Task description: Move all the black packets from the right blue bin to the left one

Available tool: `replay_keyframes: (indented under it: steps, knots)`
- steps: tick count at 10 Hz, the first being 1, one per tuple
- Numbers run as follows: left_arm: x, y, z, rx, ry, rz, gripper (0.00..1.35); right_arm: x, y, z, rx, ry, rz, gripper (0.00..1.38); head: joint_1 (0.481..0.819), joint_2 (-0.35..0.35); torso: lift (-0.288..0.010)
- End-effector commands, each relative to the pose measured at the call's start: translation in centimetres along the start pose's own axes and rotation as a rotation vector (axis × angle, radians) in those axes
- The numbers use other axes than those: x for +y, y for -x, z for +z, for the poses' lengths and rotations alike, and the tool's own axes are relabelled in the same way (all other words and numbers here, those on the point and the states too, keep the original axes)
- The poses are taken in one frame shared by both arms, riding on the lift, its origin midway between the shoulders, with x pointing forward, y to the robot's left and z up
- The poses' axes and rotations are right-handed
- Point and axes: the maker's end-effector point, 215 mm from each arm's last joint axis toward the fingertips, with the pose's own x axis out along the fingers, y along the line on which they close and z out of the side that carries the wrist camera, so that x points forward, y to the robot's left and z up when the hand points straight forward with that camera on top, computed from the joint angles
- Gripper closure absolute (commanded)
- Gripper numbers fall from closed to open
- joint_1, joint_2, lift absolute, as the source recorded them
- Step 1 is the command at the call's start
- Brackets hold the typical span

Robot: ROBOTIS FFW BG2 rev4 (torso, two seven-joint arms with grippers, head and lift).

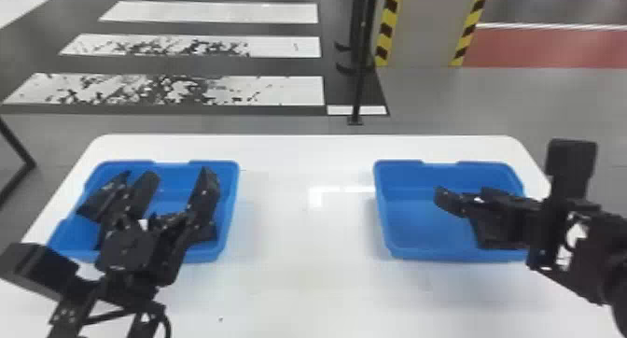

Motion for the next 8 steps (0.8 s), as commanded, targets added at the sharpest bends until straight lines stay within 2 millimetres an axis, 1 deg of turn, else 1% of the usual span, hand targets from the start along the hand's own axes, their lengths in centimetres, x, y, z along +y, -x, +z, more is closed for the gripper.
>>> replay_keyframes:
  steps: [1,2,3,4,5,6,8]
  knots:
    - [0.3,0.4,-0.5,0.014,0.001,0.01,0.19,-3.6,-0.5,0.1,0.031,-0.017,-0.089,0.15,0.695,-0.057,-0.14]
    - [0.2,0.4,-0.6,0.016,-0.002,0.008,0.19,-6.4,-0.8,-0.1,0.066,-0.021,-0.154,0.15,0.695,-0.084,-0.14]
    - [0.1,0.4,-0.6,0.017,-0.004,0.006,0.19,-8.3,-0.8,-0.4,0.119,-0.031,-0.203,0.15,0.695,-0.108,-0.14]
    - [0.1,0.4,-0.6,0.018,-0.01,0.005,0.19,-9.7,-0.9,-0.8,0.172,-0.038,-0.242,0.15,0.695,-0.137,-0.14]
    - [0.0,0.4,-0.6,0.017,-0.015,0.002,0.2,-10.2,-1.4,-1.1,0.211,-0.041,-0.258,0.15,0.695,-0.158,-0.14]
    - [-0.4,0.3,-0.6,0.014,-0.015,-0.004,0.2,-10.1,-1.9,-1.9,0.245,-0.051,-0.254,0.15,0.695,-0.166,-0.14]
    - [-0.4,0.4,0.2,-0.012,-0.017,-0.006,0.2,-9.9,-1.9,-3.7,0.301,-0.057,-0.267,0.15,0.695,-0.172,-0.14]
